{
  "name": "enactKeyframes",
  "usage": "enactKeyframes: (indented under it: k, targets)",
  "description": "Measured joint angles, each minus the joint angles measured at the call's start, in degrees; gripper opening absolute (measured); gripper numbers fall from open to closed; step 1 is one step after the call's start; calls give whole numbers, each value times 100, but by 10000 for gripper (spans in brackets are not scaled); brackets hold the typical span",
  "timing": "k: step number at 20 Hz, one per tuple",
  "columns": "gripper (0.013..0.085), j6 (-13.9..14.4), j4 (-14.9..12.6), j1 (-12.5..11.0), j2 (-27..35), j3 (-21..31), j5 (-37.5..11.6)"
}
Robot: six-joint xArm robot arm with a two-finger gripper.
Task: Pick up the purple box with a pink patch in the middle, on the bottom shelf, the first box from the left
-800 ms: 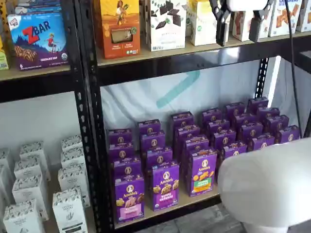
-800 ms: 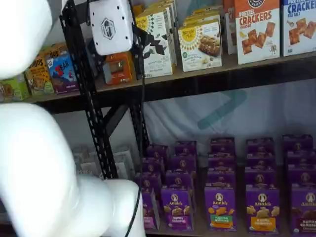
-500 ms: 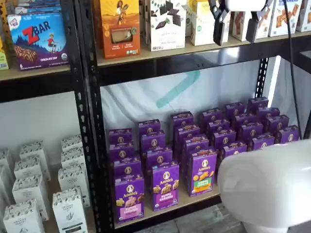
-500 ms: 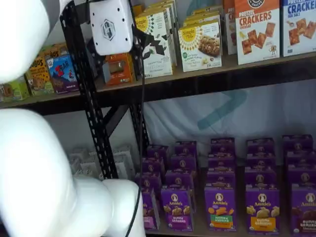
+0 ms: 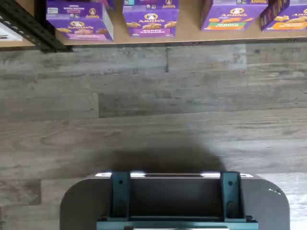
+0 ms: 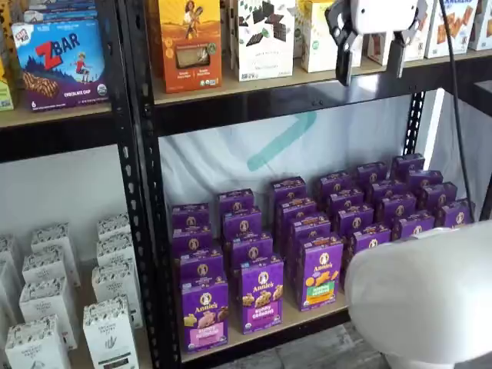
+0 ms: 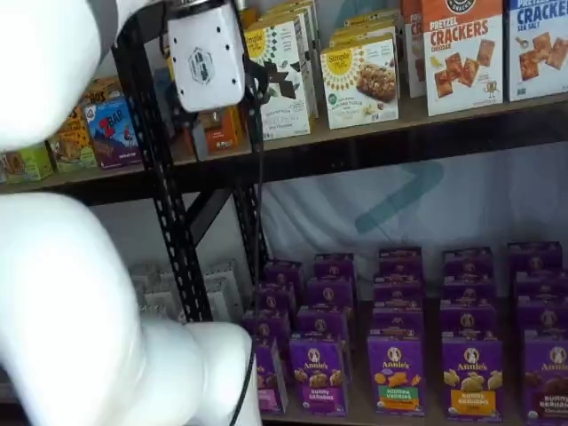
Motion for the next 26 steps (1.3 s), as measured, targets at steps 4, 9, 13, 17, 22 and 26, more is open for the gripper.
enactKeyframes:
  k: [4, 9, 13, 17, 22, 26]
  targets:
    - [850, 7, -6, 8, 5, 303, -236]
    - [850, 45, -19, 50, -56, 717, -650]
    - [850, 0, 146, -24, -89, 1027, -986]
    - [850, 73, 135, 67, -54, 1367, -1357]
    - [850, 72, 269, 85, -106, 1867, -1975]
    - [850, 107, 340, 156, -105, 2292, -2489]
